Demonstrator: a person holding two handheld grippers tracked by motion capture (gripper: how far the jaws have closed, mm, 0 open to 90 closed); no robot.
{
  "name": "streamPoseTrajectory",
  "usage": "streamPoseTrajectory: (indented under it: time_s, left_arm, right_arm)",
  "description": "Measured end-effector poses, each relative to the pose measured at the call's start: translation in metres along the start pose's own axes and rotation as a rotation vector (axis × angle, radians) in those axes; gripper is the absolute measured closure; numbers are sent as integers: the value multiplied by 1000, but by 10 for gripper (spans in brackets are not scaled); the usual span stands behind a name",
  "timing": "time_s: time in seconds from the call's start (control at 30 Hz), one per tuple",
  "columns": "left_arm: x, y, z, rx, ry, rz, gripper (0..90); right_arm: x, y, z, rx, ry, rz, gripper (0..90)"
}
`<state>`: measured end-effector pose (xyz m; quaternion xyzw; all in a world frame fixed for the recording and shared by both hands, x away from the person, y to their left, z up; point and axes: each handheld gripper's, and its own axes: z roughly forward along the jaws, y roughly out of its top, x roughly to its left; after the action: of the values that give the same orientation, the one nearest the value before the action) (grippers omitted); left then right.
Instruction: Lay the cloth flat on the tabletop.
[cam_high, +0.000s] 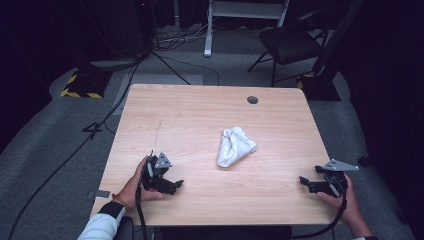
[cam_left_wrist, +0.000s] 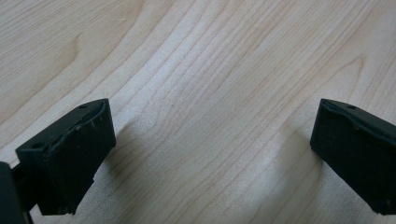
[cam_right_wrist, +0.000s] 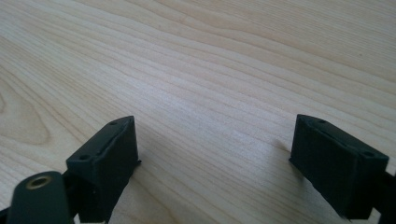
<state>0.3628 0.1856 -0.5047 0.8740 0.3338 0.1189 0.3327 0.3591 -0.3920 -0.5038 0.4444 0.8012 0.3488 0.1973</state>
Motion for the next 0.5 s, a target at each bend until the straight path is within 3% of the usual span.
streamPoseTrajectory:
  time_s: [0.17, 0.37, 0.4, 0.47, 0.5]
  left_arm:
    - [-4, 5, 4, 1, -21, 25, 2]
    - [-7, 11, 10, -1, -39, 42, 2]
    - [-8, 13, 12, -1, -39, 43, 2]
    - [-9, 15, 13, 0, -42, 46, 3]
    - [-11, 18, 16, 1, -44, 48, 3]
  right_arm:
    - [0, 1, 1, -1, 7, -9, 157]
    - [5, 7, 5, -12, 5, -33, 247]
    - [8, 13, 7, -5, 10, -59, 278]
    - [10, 17, 9, -4, 18, -67, 288]
    - [14, 29, 12, -5, 25, -85, 315]
